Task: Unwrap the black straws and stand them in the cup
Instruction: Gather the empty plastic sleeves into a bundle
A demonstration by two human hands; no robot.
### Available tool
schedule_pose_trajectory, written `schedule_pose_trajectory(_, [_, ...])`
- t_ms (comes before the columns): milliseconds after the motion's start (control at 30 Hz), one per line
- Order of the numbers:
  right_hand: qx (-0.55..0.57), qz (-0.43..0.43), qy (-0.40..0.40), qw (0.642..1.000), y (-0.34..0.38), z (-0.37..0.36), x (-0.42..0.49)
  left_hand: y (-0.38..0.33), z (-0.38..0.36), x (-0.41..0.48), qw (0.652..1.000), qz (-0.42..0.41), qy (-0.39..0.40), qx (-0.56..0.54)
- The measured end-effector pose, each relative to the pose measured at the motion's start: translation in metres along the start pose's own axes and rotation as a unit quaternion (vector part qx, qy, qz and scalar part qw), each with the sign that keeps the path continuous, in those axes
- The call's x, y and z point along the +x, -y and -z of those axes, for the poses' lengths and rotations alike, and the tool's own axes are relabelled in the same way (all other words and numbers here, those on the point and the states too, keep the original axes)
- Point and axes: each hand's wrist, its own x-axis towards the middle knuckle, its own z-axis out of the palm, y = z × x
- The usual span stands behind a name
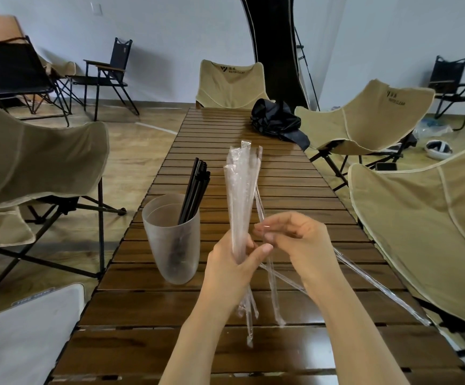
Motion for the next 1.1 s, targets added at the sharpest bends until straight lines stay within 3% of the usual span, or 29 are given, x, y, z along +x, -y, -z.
schedule_pose_trajectory(167, [0.144, -0.014, 0.012, 0.989, 0.003, -0.003, 0.001, -0.002, 0.000, 0.000, 1.000, -0.013, 0.024, -0.004])
schedule_pose_trajectory(500, [0.096, 0.008, 0.013, 0.995, 0.002, -0.004, 0.002, 0.003, -0.002, 0.000, 1.000, 0.018, 0.006, 0.003])
schedule_pose_trajectory(600, [-0.003, 0.005, -0.012, 1.000, -0.003, -0.001, 0.002, 0.005, -0.001, 0.000, 1.000, 0.004, 0.003, 0.005])
schedule_pose_trajectory(667, [-0.137, -0.023, -0.021, 0.990, -0.012, 0.003, 0.002, 0.005, 0.000, 0.000, 1.000, -0.020, -0.007, 0.006])
schedule_pose_trajectory(800, [-0.365, -0.151, 0.020, 0.919, -0.039, 0.007, -0.002, 0.003, 0.002, 0.001, 0.998, -0.052, -0.034, -0.009])
schedule_pose_trajectory(1000, [-0.471, -0.170, 0.056, 0.864, -0.057, 0.005, -0.006, 0.003, 0.002, 0.000, 0.998, -0.043, -0.050, 0.004])
schedule_pose_trajectory(1100, [-0.454, -0.189, 0.053, 0.869, -0.059, 0.005, -0.007, 0.002, 0.001, 0.001, 0.998, -0.038, -0.048, -0.002])
